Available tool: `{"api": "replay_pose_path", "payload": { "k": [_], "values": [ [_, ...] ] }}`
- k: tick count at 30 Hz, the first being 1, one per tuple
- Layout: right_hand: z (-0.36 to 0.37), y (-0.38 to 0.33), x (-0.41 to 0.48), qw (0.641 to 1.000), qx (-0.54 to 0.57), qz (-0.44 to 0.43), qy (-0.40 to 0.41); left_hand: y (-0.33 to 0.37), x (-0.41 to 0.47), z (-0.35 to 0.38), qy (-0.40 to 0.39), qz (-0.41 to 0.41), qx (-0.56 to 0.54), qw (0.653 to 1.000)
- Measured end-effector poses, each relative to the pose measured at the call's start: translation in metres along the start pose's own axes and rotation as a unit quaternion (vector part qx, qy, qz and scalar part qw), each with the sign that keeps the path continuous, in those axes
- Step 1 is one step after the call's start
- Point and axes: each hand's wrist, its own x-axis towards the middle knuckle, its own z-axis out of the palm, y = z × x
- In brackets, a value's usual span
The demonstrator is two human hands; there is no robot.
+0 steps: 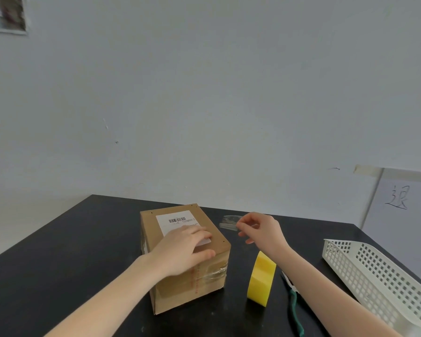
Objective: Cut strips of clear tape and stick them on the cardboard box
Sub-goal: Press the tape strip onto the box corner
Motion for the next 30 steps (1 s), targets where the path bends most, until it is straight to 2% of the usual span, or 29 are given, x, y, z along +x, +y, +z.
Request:
{"api": "replay_pose_path", "payload": {
  "k": [8, 13, 21, 24, 28, 30],
  "values": [
    [0.002, -0.005, -0.01, 0.999, 0.019, -0.004, -0.032, -0.019, -0.007, -0.007, -0.029, 0.003, -0.049, 0.998],
    [0.007, -0.008, -0.018, 0.999, 0.026, -0.006, -0.047, -0.028, -0.008, -0.011, -0.035, -0.03, -0.165, 0.985],
    [0.018, -0.013, -0.028, 0.999, 0.026, -0.024, -0.006, 0.006, 0.009, -0.014, 0.063, -0.089, -0.228, 0.967],
    [0.019, -0.015, -0.028, 0.999, 0.008, -0.029, 0.017, 0.009, 0.014, -0.012, 0.07, -0.112, -0.206, 0.97],
    [0.016, -0.014, -0.024, 0.998, 0.009, -0.015, 0.065, 0.007, 0.017, -0.005, 0.066, -0.138, -0.072, 0.986],
    [0.014, -0.013, -0.021, 0.997, 0.011, -0.009, 0.072, 0.007, 0.018, 0.001, 0.057, -0.133, -0.053, 0.988]
  ]
}}
